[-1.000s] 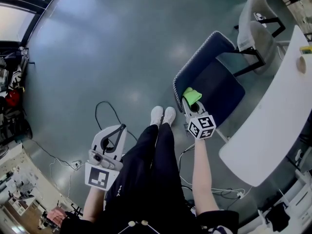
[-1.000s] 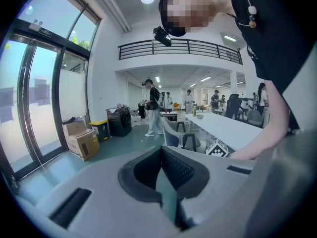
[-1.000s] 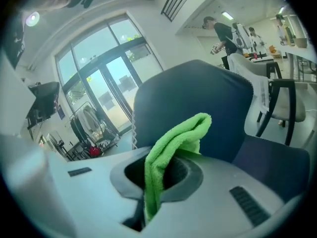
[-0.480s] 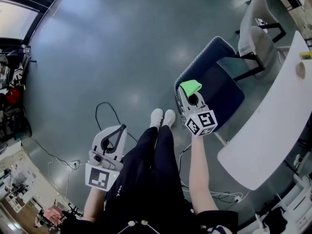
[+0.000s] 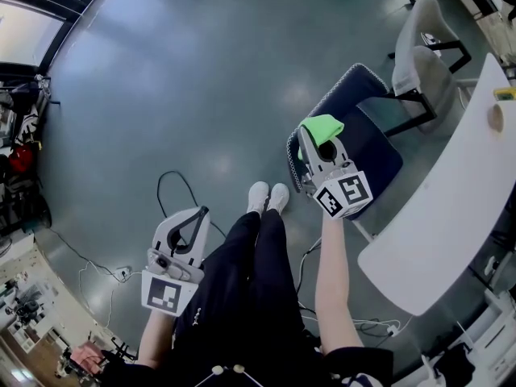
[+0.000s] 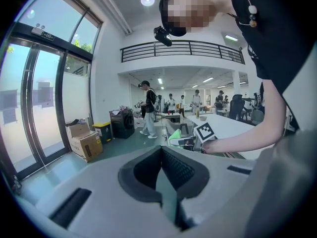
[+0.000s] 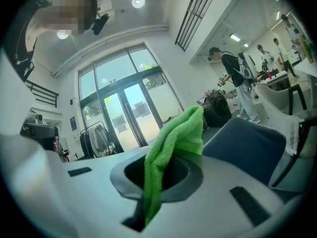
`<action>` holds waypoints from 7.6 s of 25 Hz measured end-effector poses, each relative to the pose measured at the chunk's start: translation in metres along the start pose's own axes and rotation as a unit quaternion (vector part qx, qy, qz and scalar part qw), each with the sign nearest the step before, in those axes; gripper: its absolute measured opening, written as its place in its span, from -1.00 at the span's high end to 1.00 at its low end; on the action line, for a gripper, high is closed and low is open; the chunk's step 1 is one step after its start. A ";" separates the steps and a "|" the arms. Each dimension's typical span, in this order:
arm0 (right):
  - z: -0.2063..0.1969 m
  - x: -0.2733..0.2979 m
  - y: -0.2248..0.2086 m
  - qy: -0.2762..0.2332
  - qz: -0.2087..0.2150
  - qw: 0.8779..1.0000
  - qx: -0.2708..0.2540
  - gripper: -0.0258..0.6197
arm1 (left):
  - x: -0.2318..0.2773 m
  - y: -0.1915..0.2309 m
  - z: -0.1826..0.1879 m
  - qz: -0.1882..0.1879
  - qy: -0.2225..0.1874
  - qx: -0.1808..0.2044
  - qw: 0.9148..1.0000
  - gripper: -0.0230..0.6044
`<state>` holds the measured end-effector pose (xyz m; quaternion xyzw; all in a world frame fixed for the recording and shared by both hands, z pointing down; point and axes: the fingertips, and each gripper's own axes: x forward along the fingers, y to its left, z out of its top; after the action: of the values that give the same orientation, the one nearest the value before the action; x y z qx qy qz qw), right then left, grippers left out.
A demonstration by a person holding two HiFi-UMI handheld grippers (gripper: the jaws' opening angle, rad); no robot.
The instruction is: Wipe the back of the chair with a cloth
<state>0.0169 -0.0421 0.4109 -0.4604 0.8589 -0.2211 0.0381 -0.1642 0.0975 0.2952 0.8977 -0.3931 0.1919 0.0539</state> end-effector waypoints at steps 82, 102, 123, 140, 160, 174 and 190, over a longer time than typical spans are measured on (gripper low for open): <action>0.016 -0.035 -0.046 0.015 -0.081 0.996 -0.042 0.85 | 0.006 0.017 -0.015 0.002 -0.011 -0.124 0.992 0.93; -0.278 -0.066 -0.227 0.299 -0.247 0.921 0.043 0.86 | 0.011 0.012 -0.041 0.013 0.032 -0.145 0.989 0.93; -0.193 -0.029 -0.192 0.163 -0.218 0.961 0.050 0.86 | 0.022 0.004 -0.062 0.028 0.062 -0.156 0.985 0.93; -0.005 -0.004 -0.059 -0.017 -0.085 0.996 -0.016 0.86 | 0.023 0.012 -0.035 0.028 0.022 -0.149 0.988 0.93; -0.044 -0.072 -0.139 0.016 -0.176 0.984 -0.010 0.86 | 0.034 0.008 -0.042 0.020 0.043 -0.147 0.988 0.93; -0.246 -0.072 -0.300 0.198 -0.338 0.913 0.119 0.86 | 0.037 0.004 -0.058 0.031 0.075 -0.149 0.986 0.93; -0.226 -0.031 -0.279 0.143 -0.309 0.925 0.170 0.86 | 0.034 0.006 -0.063 0.034 0.077 -0.154 0.984 0.93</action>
<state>0.1896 -0.0729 0.7257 -0.6528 0.6203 -0.4279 -0.0778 -0.1665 0.0857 0.3662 0.8474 -0.4425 0.1991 0.2156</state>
